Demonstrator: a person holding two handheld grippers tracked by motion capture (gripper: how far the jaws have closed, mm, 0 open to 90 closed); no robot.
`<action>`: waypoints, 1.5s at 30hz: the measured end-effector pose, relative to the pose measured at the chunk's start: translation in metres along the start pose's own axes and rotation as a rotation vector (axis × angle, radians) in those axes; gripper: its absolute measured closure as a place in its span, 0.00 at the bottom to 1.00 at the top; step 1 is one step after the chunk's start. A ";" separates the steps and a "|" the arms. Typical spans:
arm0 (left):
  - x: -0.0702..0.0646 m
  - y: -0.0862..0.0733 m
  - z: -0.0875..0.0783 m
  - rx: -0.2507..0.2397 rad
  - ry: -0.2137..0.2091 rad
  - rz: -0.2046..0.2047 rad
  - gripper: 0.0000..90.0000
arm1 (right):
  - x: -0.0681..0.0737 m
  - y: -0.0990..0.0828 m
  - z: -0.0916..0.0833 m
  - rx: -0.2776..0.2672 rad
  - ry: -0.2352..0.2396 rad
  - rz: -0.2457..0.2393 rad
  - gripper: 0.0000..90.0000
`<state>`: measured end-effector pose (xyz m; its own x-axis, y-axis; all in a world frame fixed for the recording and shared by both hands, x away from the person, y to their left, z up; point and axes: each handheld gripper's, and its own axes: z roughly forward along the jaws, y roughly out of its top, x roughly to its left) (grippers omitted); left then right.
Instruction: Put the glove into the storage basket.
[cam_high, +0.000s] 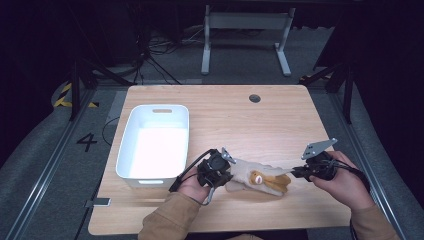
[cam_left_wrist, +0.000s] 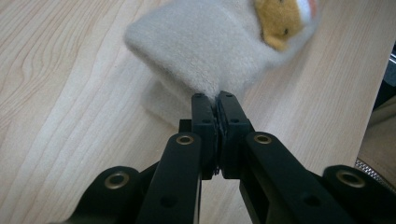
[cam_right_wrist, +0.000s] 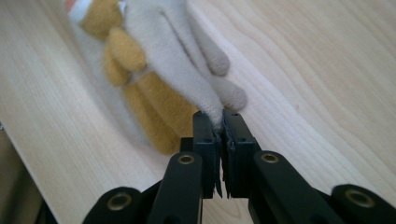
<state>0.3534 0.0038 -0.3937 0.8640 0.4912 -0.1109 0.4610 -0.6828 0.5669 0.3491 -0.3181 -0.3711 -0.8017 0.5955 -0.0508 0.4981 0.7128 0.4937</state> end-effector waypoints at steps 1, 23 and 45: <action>-0.001 0.000 0.000 0.000 0.000 0.001 0.97 | -0.001 0.001 -0.001 -0.012 -0.008 0.006 0.95; -0.007 -0.013 0.026 0.115 -0.013 -0.001 0.97 | -0.018 0.010 0.032 -0.027 -0.029 0.034 0.95; -0.005 -0.013 0.029 0.122 -0.025 -0.007 0.96 | -0.026 0.004 0.027 -0.024 -0.013 0.042 0.99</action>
<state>0.3490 -0.0058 -0.4245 0.8647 0.4835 -0.1360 0.4870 -0.7407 0.4629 0.3802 -0.3209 -0.3912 -0.7758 0.6296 -0.0413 0.5228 0.6781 0.5166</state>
